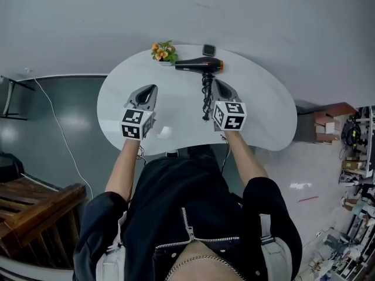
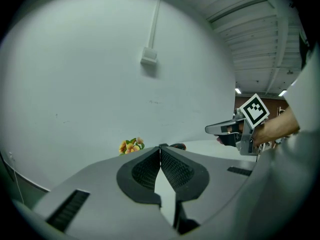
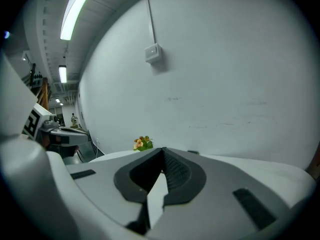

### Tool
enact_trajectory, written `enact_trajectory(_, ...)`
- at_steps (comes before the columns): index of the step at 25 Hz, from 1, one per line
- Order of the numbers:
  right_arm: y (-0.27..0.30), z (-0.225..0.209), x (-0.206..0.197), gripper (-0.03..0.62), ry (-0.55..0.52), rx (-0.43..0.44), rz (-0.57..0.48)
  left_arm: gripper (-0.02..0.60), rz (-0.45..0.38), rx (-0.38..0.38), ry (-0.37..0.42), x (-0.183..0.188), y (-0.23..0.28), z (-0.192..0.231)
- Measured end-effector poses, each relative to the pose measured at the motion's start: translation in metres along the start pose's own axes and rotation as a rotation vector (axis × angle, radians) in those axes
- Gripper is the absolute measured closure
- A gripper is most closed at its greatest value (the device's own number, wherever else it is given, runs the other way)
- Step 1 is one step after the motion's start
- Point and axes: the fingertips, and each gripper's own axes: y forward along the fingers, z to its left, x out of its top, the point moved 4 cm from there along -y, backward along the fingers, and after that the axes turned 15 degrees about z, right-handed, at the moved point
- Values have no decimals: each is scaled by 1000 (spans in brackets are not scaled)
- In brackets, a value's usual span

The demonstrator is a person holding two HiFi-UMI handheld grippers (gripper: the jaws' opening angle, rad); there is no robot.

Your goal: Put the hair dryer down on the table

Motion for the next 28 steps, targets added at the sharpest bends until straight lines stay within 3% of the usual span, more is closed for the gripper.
enact_trajectory(8,-40,7,5,592,-19,-12,-80,560,-13,-46,35,9,6,-12)
enact_trajectory(28,-63,-4,-21,592,50,-51,-87,560,-12,-91,59,6,10,-36)
